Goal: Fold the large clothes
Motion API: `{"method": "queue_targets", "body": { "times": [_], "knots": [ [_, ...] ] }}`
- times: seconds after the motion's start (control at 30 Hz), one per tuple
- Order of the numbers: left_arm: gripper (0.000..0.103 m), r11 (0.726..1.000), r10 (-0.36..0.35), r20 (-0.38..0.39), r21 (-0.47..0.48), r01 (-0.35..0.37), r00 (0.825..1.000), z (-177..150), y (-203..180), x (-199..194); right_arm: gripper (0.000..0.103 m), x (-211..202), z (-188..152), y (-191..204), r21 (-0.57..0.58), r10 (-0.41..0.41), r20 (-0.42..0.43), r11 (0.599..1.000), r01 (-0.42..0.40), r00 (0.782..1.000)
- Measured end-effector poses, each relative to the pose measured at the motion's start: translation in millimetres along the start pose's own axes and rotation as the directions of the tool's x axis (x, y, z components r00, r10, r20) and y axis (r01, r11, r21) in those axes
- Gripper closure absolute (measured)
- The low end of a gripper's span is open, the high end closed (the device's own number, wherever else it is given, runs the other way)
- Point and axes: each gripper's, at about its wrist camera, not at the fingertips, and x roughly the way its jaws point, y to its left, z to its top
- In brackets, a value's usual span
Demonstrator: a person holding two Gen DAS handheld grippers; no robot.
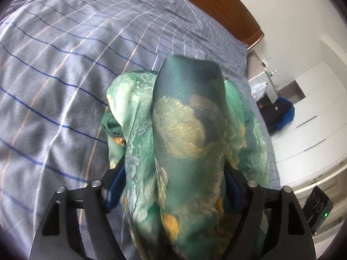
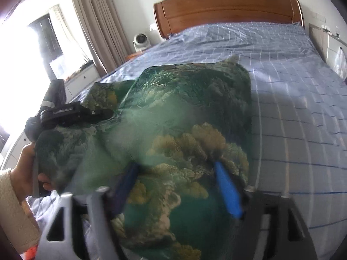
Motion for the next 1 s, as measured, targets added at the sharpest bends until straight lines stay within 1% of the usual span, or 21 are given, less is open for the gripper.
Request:
{"method": "queue_targets", "body": {
  "times": [0.07, 0.13, 0.23, 0.27, 0.33, 0.37, 0.43, 0.47, 0.5, 0.53, 0.57, 0.6, 0.63, 0.67, 0.77, 0.83, 0.87, 0.9, 0.93, 0.97, 1.0],
  "knots": [
    [0.02, 1.0, -0.005, 0.021, -0.029, 0.006, 1.0, 5, -3, -22, 0.023, -15, 9, 2, 0.016, -0.007, -0.013, 1.0, 0.007, 1.0],
    [0.019, 0.999, -0.013, 0.06, -0.031, 0.015, 0.998, 9, -7, -49, 0.023, -39, 17, 8, 0.023, -0.008, 0.026, 1.0, 0.007, 1.0],
    [0.013, 0.999, -0.004, 0.113, 0.04, 0.0, 0.994, 4, -21, -82, 0.022, -69, 21, 25, -0.026, 0.0, 0.085, 1.0, 0.002, 0.996],
    [0.012, 0.997, -0.01, 0.109, 0.077, 0.002, 0.994, -2, -29, -87, 0.022, -71, 20, 29, -0.04, -0.006, 0.087, 0.999, 0.009, 0.996],
    [0.011, 0.99, -0.019, 0.057, 0.144, 0.01, 0.998, -16, -46, -81, 0.022, -67, 12, 37, -0.07, -0.029, 0.078, 0.997, 0.034, 0.997],
    [0.012, 0.982, 0.007, 0.017, 0.186, -0.011, 1.0, -27, -56, -71, 0.022, -59, 7, 39, -0.076, -0.034, 0.062, 0.996, 0.039, 0.997],
    [0.013, 0.965, 0.099, -0.022, 0.246, -0.09, 0.995, -46, -64, -48, 0.022, -33, -5, 41, -0.064, -0.028, -0.021, 0.998, 0.026, 0.999],
    [0.017, 0.961, 0.151, -0.05, 0.242, -0.134, 0.987, -56, -58, -35, 0.021, -17, -12, 39, -0.052, -0.023, -0.076, 0.998, 0.019, 0.997],
    [0.018, 0.965, 0.174, -0.081, 0.211, -0.153, 0.981, -66, -47, -27, 0.021, -5, -21, 39, -0.05, -0.035, -0.105, 0.998, 0.03, 0.994],
    [0.018, 0.978, 0.156, -0.114, 0.155, -0.137, 0.981, -71, -33, -17, 0.021, 0, -27, 40, -0.059, -0.049, -0.106, 0.997, 0.043, 0.993],
    [0.015, 0.99, 0.121, -0.134, 0.09, -0.11, 0.984, -76, -16, -10, 0.02, -1, -31, 41, -0.068, -0.053, -0.095, 0.997, 0.047, 0.994],
    [0.012, 0.994, 0.101, -0.138, 0.05, -0.094, 0.985, -78, -6, -6, 0.02, -6, -33, 43, -0.071, -0.05, -0.09, 0.996, 0.044, 0.995],
    [0.006, 0.996, 0.088, -0.126, 0.027, -0.085, 0.988, -80, 1, -6, 0.02, -9, -33, 44, -0.069, -0.044, -0.092, 0.997, 0.038, 0.995],
    [0.005, 0.996, 0.083, -0.106, 0.022, -0.081, 0.991, -80, 4, -9, 0.02, -15, -34, 44, -0.063, -0.031, -0.095, 0.998, 0.025, 0.995],
    [0.005, 0.996, 0.076, -0.038, 0.043, -0.074, 0.996, -86, -7, -31, 0.02, -38, -38, 37, -0.03, -0.005, -0.093, 1.0, 0.002, 0.996],
    [0.006, 0.992, 0.092, 0.016, 0.089, -0.093, 0.996, -94, -22, -57, 0.018, -58, -47, 23, 0.015, 0.011, -0.096, 1.0, -0.01, 0.995],
    [0.006, 0.981, 0.125, 0.056, 0.141, -0.132, 0.991, -100, -34, -72, 0.017, -66, -51, 17, 0.03, 0.012, -0.097, 1.0, -0.01, 0.995],
    [0.006, 0.965, 0.166, 0.095, 0.187, -0.182, 0.982, -106, -44, -85, 0.014, -77, -60, 6, 0.049, 0.006, -0.098, 0.999, -0.002, 0.995],
    [0.004, 0.938, 0.222, 0.144, 0.238, -0.252, 0.964, -113, -56, -98, 0.013, -88, -70, -4, 0.063, -0.012, -0.099, 0.998, 0.018, 0.995],
    [0.003, 0.897, 0.289, 0.202, 0.283, -0.338, 0.936, -122, -69, -110, 0.011, -94, -78, -10, 0.071, -0.03, -0.101, 0.997, 0.038, 0.994],
    [0.002, 0.862, 0.339, 0.249, 0.305, -0.406, 0.907, -127, -76, -118, 0.011, -102, -89, -23, 0.084, -0.072, -0.108, 0.993, 0.081, 0.992]
  ]
}}
